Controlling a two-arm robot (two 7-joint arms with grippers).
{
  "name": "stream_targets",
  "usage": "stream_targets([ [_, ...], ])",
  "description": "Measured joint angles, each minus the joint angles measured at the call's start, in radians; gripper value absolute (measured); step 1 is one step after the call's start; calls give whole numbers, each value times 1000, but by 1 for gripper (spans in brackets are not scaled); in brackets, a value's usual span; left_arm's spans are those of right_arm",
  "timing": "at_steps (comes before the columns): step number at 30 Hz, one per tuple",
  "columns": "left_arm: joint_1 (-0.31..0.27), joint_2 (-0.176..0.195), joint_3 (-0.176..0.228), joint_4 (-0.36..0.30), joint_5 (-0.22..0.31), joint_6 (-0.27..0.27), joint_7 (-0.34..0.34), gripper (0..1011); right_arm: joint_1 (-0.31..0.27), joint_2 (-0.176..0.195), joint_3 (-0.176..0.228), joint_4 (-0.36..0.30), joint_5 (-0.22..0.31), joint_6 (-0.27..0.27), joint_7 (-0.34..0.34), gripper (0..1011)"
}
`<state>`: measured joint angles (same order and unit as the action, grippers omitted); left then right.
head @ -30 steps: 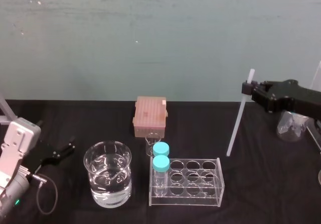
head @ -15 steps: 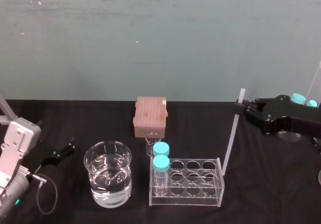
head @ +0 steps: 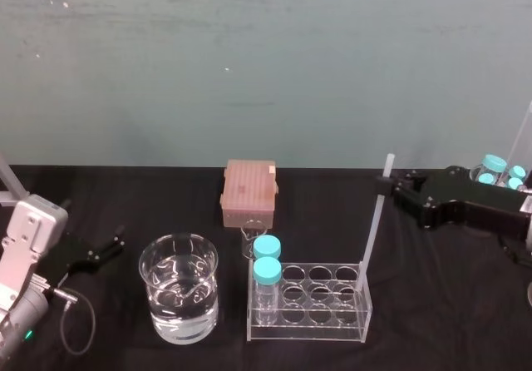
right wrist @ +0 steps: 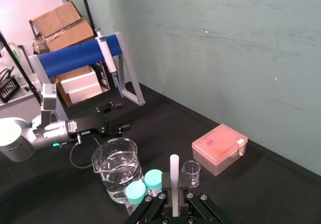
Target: Pick up the stirring rod with one hand, then place it down.
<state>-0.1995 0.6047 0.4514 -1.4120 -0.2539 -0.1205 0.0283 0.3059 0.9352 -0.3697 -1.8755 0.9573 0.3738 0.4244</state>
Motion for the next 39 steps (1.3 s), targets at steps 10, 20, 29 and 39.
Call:
stream_targets([
  [10, 0, 0, 0, 0, 0, 0, 0, 1005, 10, -18, -47, 20, -16, -9, -15, 68],
  [20, 0, 0, 0, 0, 0, 0, 0, 1005, 18, -43, -81, 59, -30, -21, -13, 68],
  [29, 0, 0, 0, 0, 0, 0, 0, 1005, 23, -62, -99, 89, -62, -39, -8, 68],
  [39, 0, 0, 0, 0, 0, 0, 0, 1005, 8, -91, -116, 138, -128, -87, 11, 68],
])
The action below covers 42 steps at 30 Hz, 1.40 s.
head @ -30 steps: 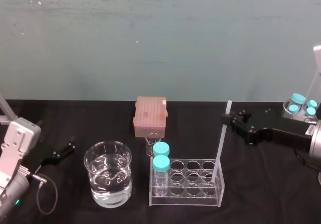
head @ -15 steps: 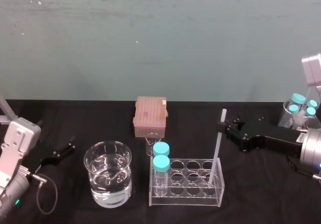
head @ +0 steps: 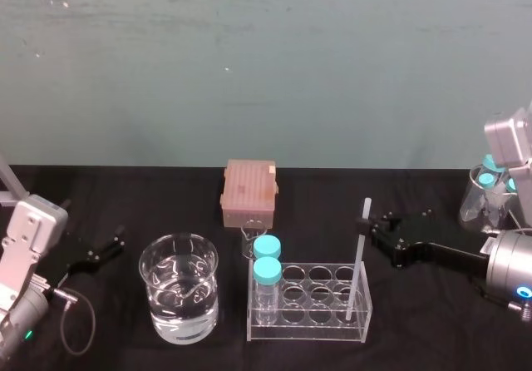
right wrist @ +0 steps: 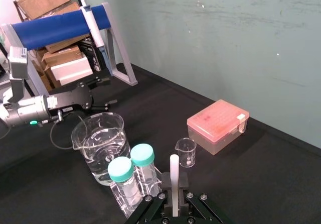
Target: Pick up the stirring rod with one hand, then place it down.
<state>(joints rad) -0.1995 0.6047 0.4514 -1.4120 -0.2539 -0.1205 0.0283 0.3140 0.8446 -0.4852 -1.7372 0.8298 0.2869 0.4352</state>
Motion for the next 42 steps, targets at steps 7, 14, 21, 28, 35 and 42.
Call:
stream_targets([
  [7, 0, 0, 0, 0, 0, 0, 0, 1005, -11, -20, 0, 23, -26, -20, 15, 68],
  [14, 0, 0, 0, 0, 0, 0, 0, 1005, -20, -35, 11, 34, -49, -34, 23, 68],
  [21, 0, 0, 0, 0, 0, 0, 0, 1005, -27, -42, 17, 35, -72, -33, 30, 68],
  [28, 0, 0, 0, 0, 0, 0, 0, 1005, -27, -42, 18, 35, -75, -31, 31, 68],
  [35, 0, 0, 0, 0, 0, 0, 0, 1005, -27, -42, 18, 35, -72, -32, 31, 68],
  [42, 0, 0, 0, 0, 0, 0, 0, 1005, -27, -42, 18, 34, -70, -32, 31, 72],
])
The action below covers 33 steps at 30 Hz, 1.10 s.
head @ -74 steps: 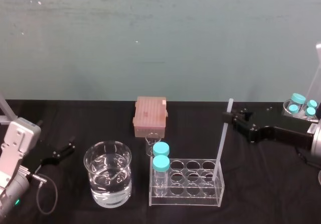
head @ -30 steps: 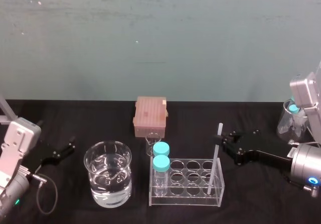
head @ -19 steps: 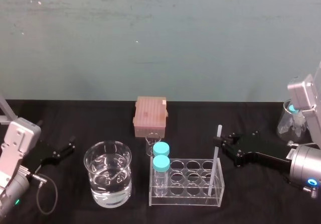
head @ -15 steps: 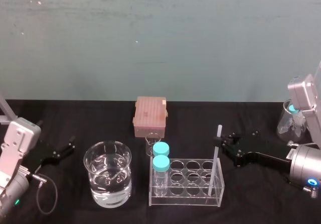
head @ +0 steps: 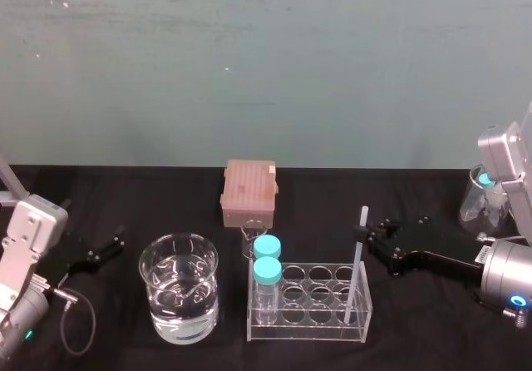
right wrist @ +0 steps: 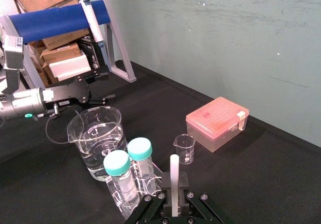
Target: Pick up the stirring rod with one hand, then place it down.
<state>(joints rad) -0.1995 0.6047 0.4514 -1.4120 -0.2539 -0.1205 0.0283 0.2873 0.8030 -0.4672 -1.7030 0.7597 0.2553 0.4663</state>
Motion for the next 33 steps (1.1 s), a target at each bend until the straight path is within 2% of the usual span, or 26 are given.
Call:
stream_targets([
  [2, 0, 0, 0, 0, 0, 0, 0, 1005, 0, 0, 0, 0, 0, 0, 0, 92],
  [6, 0, 0, 0, 0, 0, 0, 0, 1005, 0, 0, 0, 0, 1, 0, 0, 207],
  [7, 0, 0, 0, 0, 0, 0, 0, 1005, 0, 1, 0, 0, 1, 0, 0, 264],
  [11, 0, 0, 0, 0, 0, 0, 0, 1005, 0, 1, 0, 0, 1, 0, 0, 330],
  [12, 0, 0, 0, 0, 0, 0, 0, 1005, 0, 1, 0, 0, 1, 0, 0, 400],
  [15, 0, 0, 0, 0, 0, 0, 0, 1005, 0, 1, 0, 0, 1, 0, 0, 472],
  [18, 0, 0, 0, 0, 0, 0, 0, 1005, 0, 1, 0, 0, 1, 0, 0, 602],
  [20, 0, 0, 0, 0, 0, 0, 0, 1005, 0, 1, 0, 0, 2, 0, 0, 643],
  [21, 0, 0, 0, 0, 0, 0, 0, 1005, 0, 1, 0, 0, 2, 0, 0, 704],
  [25, 0, 0, 0, 0, 0, 0, 0, 1005, 0, 1, 0, 0, 2, 0, 0, 778],
  [28, 0, 0, 0, 0, 0, 0, 0, 1005, 0, 1, 0, 0, 2, 0, 0, 904],
  [33, 0, 0, 0, 0, 0, 0, 0, 1005, 0, 1, 0, 0, 2, 0, 0, 1003],
])
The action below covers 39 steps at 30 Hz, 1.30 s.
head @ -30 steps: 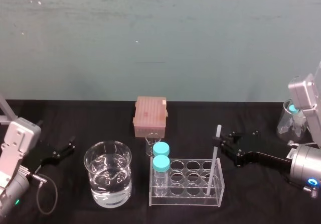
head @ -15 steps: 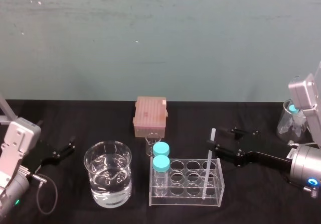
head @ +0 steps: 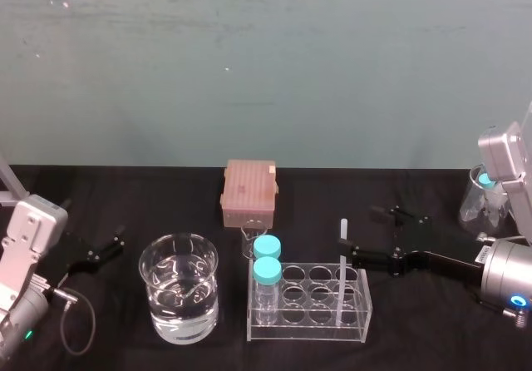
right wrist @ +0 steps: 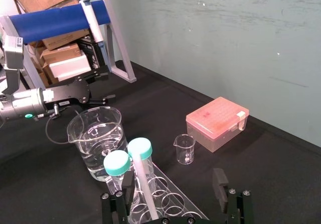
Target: Pick up the stirring rod with one hand, then place it down.
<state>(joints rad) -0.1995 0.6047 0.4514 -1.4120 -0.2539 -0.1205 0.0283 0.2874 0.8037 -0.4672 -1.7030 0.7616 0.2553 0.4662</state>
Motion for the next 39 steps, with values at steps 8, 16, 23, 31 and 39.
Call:
stream_targets([
  [8, 0, 0, 0, 0, 0, 0, 0, 1005, 0, 0, 0, 0, 0, 0, 0, 1003],
  [16, 0, 0, 0, 0, 0, 0, 0, 1005, -1, 0, 2, -1, 2, -2, 6, 1003],
  [23, 0, 0, 0, 0, 0, 0, 0, 1005, -11, 14, 45, -27, 70, -28, 88, 1003],
  [31, 0, 0, 0, 0, 0, 0, 0, 1005, -1, 22, 99, -68, 147, -42, 77, 1003],
  [39, 0, 0, 0, 0, 0, 0, 0, 1005, 15, -51, 146, -60, 123, -91, -113, 1003],
])
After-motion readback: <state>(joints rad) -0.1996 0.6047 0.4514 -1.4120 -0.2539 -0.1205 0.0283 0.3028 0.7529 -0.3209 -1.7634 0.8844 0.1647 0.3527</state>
